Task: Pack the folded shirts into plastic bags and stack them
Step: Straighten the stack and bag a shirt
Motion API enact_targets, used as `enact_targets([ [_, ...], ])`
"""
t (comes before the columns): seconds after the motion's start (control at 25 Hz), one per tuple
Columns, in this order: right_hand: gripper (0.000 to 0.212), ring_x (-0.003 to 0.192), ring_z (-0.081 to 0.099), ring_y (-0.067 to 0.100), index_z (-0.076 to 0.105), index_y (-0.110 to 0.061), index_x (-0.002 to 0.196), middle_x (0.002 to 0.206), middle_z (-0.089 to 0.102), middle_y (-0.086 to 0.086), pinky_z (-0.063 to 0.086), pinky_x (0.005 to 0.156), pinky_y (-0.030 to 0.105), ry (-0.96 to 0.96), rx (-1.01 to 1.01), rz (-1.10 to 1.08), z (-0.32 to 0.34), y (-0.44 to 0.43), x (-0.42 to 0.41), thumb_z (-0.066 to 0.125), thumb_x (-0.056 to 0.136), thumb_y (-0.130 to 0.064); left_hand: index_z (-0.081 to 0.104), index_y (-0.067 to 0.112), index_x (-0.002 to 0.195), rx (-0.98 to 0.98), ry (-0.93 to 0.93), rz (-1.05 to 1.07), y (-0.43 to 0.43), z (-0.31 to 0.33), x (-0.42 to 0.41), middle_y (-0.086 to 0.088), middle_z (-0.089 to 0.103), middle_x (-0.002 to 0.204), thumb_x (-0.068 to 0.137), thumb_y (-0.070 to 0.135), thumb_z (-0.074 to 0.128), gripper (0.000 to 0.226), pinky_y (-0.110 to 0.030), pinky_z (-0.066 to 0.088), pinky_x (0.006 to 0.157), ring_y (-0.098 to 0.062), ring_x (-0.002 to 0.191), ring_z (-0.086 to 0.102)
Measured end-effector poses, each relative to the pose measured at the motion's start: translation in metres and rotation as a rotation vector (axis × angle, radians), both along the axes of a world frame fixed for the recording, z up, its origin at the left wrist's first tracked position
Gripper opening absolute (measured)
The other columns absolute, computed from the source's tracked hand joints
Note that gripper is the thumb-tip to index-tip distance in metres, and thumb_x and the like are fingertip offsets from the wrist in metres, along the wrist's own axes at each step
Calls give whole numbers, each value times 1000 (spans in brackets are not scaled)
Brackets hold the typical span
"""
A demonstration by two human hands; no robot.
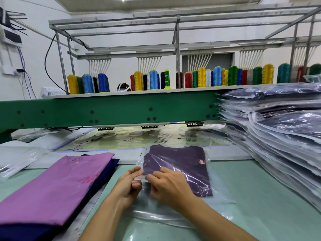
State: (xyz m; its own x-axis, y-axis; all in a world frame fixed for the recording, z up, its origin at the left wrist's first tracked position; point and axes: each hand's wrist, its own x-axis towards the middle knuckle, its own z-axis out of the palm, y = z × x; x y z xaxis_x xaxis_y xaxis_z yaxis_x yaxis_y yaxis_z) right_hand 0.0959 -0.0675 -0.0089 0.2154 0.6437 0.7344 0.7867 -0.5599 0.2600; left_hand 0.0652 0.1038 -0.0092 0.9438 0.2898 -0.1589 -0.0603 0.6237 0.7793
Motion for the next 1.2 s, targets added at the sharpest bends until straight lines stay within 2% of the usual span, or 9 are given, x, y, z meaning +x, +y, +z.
enact_targets([
  [0.4,27,51,46,16,43,-19,64,53,49,-7,33,35,24,167,47,-174,9,-92,20,68,57,-24,47,14,87,-118,-2,189,6,-3,9,2,42,48,100,-4,50,23,-15,40,37,-6,35,35],
  [0.64,24,54,36,15,40,-22,69,56,45,-8,37,40,30,283,161,-293,0,-132,28,62,62,-30,43,20,81,-170,18,125,13,-11,15,0,30,67,102,9,49,25,-44,57,57,-14,62,35],
  [0.72,25,53,36,15,36,-24,70,56,42,-8,34,41,29,299,169,-302,1,-138,29,60,64,-31,59,22,103,-211,0,148,11,-7,12,1,30,60,102,4,48,21,-61,57,76,-13,61,35],
  [0.8,30,52,33,14,33,-25,71,56,36,-10,29,42,25,313,187,-286,2,-140,29,62,65,-30,52,10,137,-267,0,220,9,-3,10,2,27,59,101,-1,44,39,-72,46,96,-11,58,30],
  [0.88,33,52,30,14,30,-27,71,54,30,-11,26,43,21,329,217,-262,3,-142,29,63,66,-29,64,10,109,-313,-31,279,6,4,8,1,28,60,101,-3,42,26,-73,39,103,-12,59,29],
  [0.96,33,53,28,15,29,-26,70,52,28,-12,27,44,21,347,245,-241,4,-143,29,61,68,-27,47,10,77,-345,-40,342,4,8,12,-1,29,64,100,-5,43,28,-74,40,102,-14,60,33],
  [1.04,34,54,27,16,29,-24,69,53,30,-8,32,45,27,377,294,-233,5,-145,31,63,69,-23,43,10,74,-393,-48,436,-6,17,10,-4,32,66,97,-6,44,28,-73,42,99,-13,60,36],
  [1.12,36,53,26,16,31,-21,67,54,30,-5,35,47,32,419,367,-216,6,-146,33,66,70,-16,55,5,98,-441,-57,515,-21,22,13,-7,45,80,101,11,48,10,-72,43,99,-15,68,48],
  [1.2,37,52,26,14,31,-21,65,54,30,-5,34,49,31,457,440,-175,7,-145,33,66,70,-12,44,9,140,-500,-45,454,-40,23,15,-13,54,114,97,46,56,58,-72,42,100,-23,95,60],
])
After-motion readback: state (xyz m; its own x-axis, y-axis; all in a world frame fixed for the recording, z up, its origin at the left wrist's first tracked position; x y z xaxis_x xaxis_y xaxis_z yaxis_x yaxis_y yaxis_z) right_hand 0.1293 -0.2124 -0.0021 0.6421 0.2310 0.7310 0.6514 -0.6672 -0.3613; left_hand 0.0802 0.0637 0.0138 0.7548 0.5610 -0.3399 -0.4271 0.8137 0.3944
